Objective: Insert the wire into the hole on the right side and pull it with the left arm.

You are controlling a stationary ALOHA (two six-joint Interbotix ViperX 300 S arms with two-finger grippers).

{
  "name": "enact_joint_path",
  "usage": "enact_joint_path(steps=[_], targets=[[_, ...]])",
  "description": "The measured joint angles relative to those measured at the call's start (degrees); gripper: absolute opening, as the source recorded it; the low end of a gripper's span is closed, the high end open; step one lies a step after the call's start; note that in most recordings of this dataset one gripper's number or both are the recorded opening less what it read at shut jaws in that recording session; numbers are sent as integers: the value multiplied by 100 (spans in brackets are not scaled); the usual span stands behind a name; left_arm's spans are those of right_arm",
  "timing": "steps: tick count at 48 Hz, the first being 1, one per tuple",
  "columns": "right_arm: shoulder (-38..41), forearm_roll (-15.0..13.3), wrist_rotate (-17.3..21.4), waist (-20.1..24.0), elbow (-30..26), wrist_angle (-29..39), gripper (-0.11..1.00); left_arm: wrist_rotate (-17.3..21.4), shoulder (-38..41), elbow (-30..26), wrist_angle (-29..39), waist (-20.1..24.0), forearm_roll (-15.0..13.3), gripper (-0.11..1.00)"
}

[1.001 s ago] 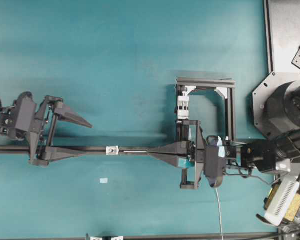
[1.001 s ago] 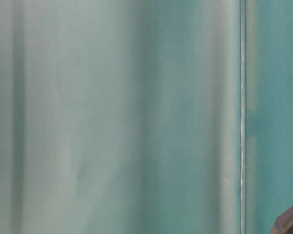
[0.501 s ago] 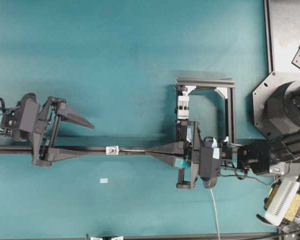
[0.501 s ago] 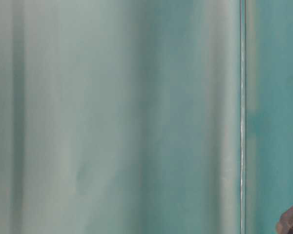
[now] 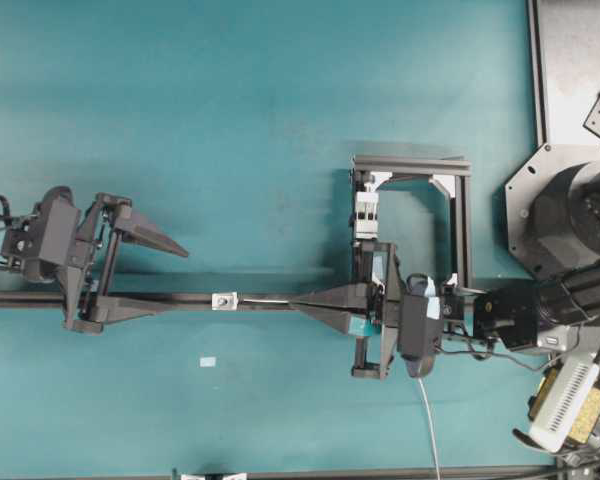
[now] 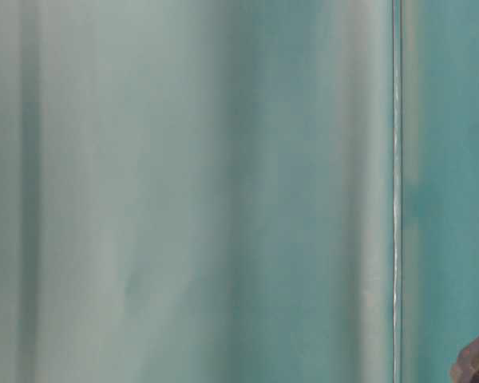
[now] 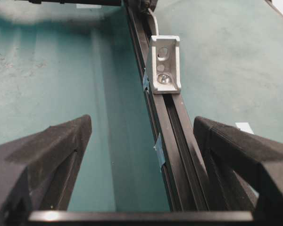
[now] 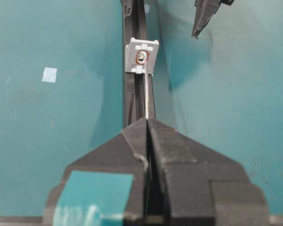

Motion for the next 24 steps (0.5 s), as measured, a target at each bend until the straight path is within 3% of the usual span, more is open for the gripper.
enact_joint_path(steps=[24], targets=[[114, 97, 0, 0, -132, 0, 2, 0, 0, 0, 0, 0, 0, 77]])
